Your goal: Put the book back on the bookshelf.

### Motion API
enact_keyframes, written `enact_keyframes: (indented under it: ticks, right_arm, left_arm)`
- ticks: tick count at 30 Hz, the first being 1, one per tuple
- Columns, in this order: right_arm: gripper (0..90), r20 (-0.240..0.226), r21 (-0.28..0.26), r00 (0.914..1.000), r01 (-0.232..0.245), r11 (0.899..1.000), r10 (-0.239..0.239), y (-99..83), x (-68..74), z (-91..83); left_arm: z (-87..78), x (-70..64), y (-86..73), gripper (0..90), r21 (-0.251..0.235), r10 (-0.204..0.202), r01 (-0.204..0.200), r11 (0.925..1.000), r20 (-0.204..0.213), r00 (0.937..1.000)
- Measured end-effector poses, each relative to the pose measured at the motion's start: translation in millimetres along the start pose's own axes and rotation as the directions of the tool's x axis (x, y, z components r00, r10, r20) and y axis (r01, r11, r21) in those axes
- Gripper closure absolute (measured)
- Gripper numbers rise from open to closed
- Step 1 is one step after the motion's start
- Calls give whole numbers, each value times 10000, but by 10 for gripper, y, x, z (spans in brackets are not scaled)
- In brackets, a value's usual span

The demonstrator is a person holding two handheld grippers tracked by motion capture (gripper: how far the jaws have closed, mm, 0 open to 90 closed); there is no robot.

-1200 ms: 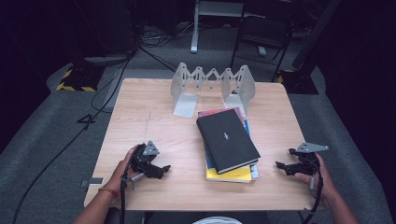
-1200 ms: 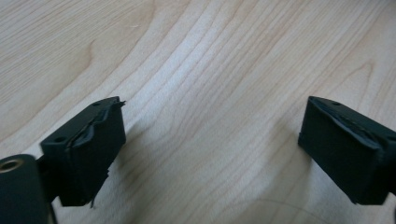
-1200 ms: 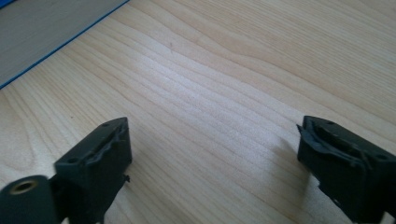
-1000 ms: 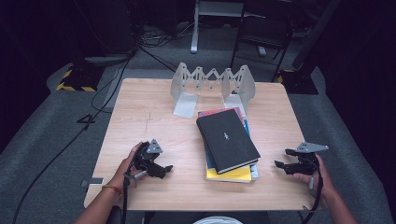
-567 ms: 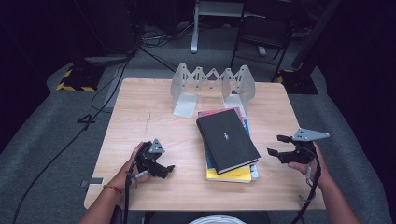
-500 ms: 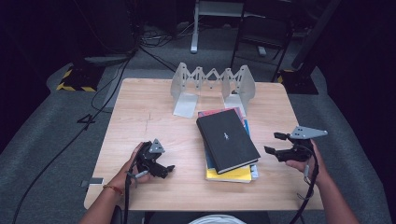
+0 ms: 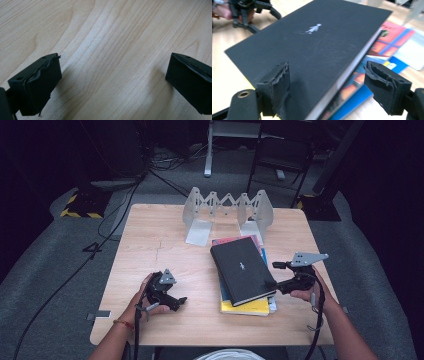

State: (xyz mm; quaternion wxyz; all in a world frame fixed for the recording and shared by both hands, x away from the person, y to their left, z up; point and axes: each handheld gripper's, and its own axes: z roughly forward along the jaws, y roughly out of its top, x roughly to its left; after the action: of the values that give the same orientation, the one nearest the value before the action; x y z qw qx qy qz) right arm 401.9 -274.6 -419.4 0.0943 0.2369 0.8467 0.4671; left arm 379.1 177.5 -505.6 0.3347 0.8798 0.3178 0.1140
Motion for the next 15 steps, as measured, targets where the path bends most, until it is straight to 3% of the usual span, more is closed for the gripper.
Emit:
enact_keyframes:
  ticks: [10,15]
  right_arm:
    - [166,-1012,64,9925,-680,9977,683,-44,3,78]
    - [124,-990,187,9926,-691,9974,706,-44,39,88]
  left_arm:
    - [2,-6,3,3,12,-55,55,10000,-59,10000]
    - [2,-10,3,5,-5,-62,62,10000,-62,10000]
